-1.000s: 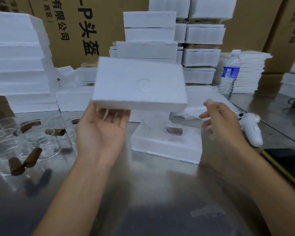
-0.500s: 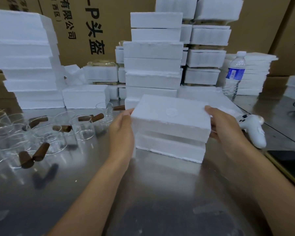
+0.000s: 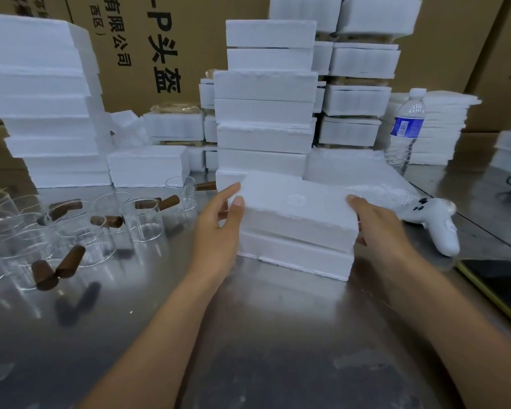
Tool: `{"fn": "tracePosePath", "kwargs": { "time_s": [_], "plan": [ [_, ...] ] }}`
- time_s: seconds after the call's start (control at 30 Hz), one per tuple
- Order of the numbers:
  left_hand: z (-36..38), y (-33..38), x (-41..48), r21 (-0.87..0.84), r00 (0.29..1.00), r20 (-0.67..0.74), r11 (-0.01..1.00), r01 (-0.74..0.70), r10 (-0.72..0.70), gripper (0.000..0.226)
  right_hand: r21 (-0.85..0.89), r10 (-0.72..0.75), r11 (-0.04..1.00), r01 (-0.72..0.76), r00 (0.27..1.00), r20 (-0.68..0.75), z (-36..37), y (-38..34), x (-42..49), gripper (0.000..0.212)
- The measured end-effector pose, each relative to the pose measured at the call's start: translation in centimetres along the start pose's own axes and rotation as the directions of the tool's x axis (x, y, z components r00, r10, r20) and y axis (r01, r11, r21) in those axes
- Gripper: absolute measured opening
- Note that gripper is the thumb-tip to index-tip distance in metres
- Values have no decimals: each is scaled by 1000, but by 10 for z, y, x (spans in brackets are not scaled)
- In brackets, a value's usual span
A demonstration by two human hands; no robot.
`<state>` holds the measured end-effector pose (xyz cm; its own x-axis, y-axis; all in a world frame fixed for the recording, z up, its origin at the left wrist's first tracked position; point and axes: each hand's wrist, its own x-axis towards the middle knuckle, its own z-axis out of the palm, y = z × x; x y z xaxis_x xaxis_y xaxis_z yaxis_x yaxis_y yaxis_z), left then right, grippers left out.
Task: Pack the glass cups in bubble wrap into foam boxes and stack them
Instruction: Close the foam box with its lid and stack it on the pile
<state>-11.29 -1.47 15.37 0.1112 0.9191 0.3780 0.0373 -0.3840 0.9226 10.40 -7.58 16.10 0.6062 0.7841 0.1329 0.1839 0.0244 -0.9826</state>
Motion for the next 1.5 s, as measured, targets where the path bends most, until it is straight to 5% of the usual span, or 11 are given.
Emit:
{"fn": "tracePosePath", "kwargs": {
  "time_s": [0.37, 0.57, 1.07, 1.5],
  "plan": [
    [1, -4, 3, -76, 998, 39, 995, 61, -58, 18, 3, 67, 998, -67, 998, 11, 1, -1, 2, 42],
    [1, -2, 1, -143, 992, 99, 985, 94, -80, 41, 17, 73, 997, -73, 997, 20, 2, 3, 4, 35],
    [7, -20, 0, 49, 998, 58, 999, -9, 6, 12, 133, 164, 976, -172, 984, 66, 1, 0, 2, 27],
    [5, -17, 2, -67, 994, 18, 991, 113, -112, 11, 189, 136, 970, -151, 987, 91, -1, -1, 0, 17]
  ]
}}
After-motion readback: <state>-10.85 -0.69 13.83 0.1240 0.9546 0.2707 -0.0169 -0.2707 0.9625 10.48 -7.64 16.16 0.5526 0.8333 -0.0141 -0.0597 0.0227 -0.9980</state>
